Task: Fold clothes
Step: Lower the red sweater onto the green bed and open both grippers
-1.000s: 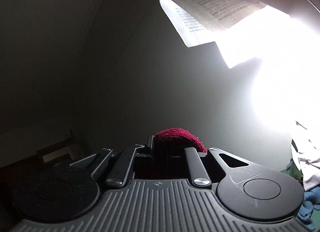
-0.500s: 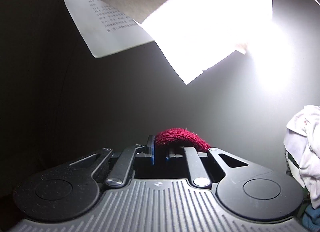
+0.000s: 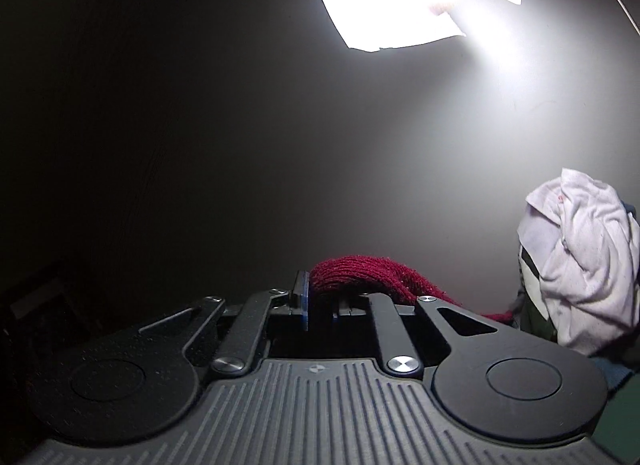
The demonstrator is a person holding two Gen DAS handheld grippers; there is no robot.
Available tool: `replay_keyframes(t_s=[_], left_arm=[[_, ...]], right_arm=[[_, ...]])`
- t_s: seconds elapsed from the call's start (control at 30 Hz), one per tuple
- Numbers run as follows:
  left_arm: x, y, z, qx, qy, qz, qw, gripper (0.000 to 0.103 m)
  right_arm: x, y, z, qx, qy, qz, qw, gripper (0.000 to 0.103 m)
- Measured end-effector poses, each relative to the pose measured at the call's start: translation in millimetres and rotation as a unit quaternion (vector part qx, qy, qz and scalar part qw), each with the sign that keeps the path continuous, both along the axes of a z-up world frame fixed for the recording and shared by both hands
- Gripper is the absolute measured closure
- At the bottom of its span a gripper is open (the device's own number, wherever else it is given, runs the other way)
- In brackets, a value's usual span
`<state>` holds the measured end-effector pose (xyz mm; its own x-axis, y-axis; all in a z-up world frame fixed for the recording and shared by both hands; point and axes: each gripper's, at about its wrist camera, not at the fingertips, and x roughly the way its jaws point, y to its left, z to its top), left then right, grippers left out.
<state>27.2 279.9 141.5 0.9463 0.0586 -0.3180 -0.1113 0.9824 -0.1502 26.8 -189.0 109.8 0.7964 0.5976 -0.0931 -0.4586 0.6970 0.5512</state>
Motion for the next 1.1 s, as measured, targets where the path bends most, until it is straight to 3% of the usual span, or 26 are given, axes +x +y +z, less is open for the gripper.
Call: replay_keyframes(t_s=[0.1, 0.23, 0.37, 0.57, 0.7, 0.87, 1.1], left_arm=[[-24, -2, -52, -0.019, 0.061, 0.003, 0.998, 0.102], [-66, 1, -117, -0.049, 0.139, 0.025, 0.9887, 0.102], [-97, 9, -169, -0.062, 0.197, 0.046, 0.9774, 0.102], [-139, -4, -202, -0.039, 0.242, 0.065, 0.9674, 0.101], [-145, -12, -204, -0.035, 0.254, 0.072, 0.964, 0.1], [-139, -16, -234, -0.02, 0.297, 0.078, 0.9516, 0.099], [-155, -17, -230, -0.017, 0.294, 0.068, 0.9532, 0.099]], right_arm=[[-22, -4, -48, -0.032, 0.06, 0.018, 0.998, 0.092], [-38, 2, -107, -0.057, 0.14, 0.028, 0.988, 0.092], [-41, 7, -140, -0.068, 0.207, 0.048, 0.975, 0.092], [-85, 3, -173, -0.095, 0.25, 0.092, 0.959, 0.092], [-95, -7, -184, -0.094, 0.273, 0.094, 0.953, 0.092], [-100, 3, -212, -0.138, 0.296, 0.101, 0.94, 0.092], [-114, -8, -228, -0.138, 0.328, 0.108, 0.928, 0.093]])
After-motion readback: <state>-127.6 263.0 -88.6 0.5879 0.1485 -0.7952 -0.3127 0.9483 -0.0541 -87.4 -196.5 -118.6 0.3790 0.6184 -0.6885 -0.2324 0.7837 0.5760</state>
